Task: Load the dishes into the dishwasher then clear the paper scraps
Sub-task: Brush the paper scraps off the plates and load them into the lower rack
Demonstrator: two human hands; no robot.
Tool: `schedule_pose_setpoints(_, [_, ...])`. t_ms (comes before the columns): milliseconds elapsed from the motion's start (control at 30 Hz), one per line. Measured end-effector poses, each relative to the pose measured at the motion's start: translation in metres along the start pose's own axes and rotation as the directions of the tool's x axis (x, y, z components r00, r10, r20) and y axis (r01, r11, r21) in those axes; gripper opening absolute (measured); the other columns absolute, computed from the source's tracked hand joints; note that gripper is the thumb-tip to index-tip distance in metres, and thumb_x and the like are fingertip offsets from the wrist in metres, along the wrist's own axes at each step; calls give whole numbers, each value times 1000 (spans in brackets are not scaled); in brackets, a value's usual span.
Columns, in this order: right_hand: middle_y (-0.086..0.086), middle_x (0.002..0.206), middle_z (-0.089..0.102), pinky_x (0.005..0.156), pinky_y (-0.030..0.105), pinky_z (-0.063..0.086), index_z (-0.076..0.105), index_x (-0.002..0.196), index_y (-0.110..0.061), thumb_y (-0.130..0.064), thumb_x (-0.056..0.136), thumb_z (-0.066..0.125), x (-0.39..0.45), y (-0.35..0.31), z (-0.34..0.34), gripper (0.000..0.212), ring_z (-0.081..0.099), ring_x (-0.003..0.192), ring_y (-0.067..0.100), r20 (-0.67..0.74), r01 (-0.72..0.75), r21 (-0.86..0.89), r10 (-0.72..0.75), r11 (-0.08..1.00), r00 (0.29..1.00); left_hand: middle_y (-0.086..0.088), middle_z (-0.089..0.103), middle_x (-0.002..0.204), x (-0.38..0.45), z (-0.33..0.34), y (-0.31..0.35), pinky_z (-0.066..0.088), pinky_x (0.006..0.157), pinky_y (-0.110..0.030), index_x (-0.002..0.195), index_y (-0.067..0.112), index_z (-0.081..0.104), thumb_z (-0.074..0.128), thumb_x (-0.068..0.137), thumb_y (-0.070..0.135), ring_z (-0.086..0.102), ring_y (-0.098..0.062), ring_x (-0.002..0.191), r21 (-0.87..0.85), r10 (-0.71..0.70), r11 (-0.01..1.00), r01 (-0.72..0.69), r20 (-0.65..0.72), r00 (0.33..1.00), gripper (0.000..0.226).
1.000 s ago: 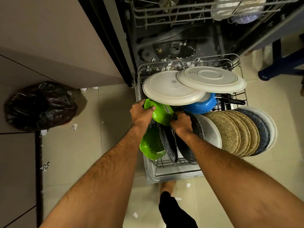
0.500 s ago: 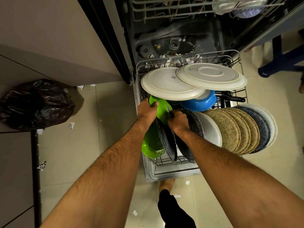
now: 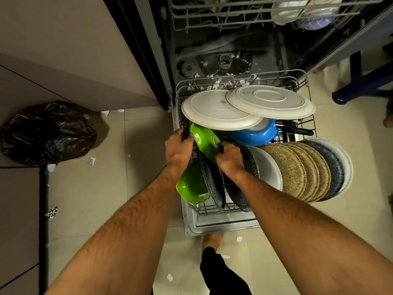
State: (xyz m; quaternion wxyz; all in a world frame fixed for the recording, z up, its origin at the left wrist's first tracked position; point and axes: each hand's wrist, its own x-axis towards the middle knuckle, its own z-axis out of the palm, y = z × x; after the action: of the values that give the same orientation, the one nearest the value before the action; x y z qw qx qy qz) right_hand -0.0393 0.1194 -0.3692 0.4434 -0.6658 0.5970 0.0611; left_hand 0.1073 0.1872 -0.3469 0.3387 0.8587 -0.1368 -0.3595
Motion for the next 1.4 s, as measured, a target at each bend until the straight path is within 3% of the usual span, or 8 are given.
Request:
schedule_pose_setpoints(100, [11,103,72,82,31,55,70,115,-12,-10,90,60,-6,2,-7,27,68,94,26,17,49,30,-49,998,999,-7,71,109,-15,-1,-6,52,87,-30,121,12,67,62,96,24,67,-24,100,10,66,998,-66,-1,998,28])
schedule_pose_setpoints(200, [10,103,72,89,40,58,69,115,-14,-16,91,61,-12,5,-13,25,69,96,26,14,101,30,-101,994,995,-8,65,125,-29,-1,-10,50,98,-37,129,16,62,61,94,27,62,-26,112,63,129,990,-126,-43,991,36])
schedule_pose_setpoints(500, [18,110,71,90,43,54,66,118,-12,-25,96,59,-37,25,-27,26,66,102,38,-32,248,-159,-257,956,966,-11,55,135,-78,-1,-18,43,105,-38,140,10,52,59,96,25,54,-30,122,215,245,954,-208,-161,956,47])
schedule_pose_setpoints(800, [20,130,57,108,43,39,57,134,-3,-21,101,54,-81,70,-23,38,49,122,37,-35,444,-355,-486,823,873,-9,50,141,-129,9,-57,41,113,-44,145,10,42,53,99,29,49,-24,129,295,316,918,-266,-136,939,50])
schedule_pose_setpoints(1067, [21,133,51,110,49,41,55,135,0,-18,99,57,-145,132,-19,40,45,126,38,-34,544,-453,-624,706,781,-10,50,143,-212,8,-106,37,114,-42,146,9,43,53,97,26,46,-25,131,358,414,872,-334,-177,893,52])
schedule_pose_setpoints(1233, [20,138,50,110,46,39,52,140,-2,-19,100,56,-186,182,-20,44,45,129,36,-15,538,-480,-619,693,785,-13,49,143,-269,40,-151,36,114,-46,144,7,44,55,96,24,45,-31,132,416,445,832,-366,-108,889,52])
schedule_pose_setpoints(1400, [17,143,46,113,42,37,47,144,-5,-23,101,52,-196,246,-30,46,40,133,32,31,473,-555,-551,685,834,-14,51,143,-299,94,-171,36,116,-43,145,5,45,56,95,22,45,-29,134,486,505,746,-455,32,863,54])
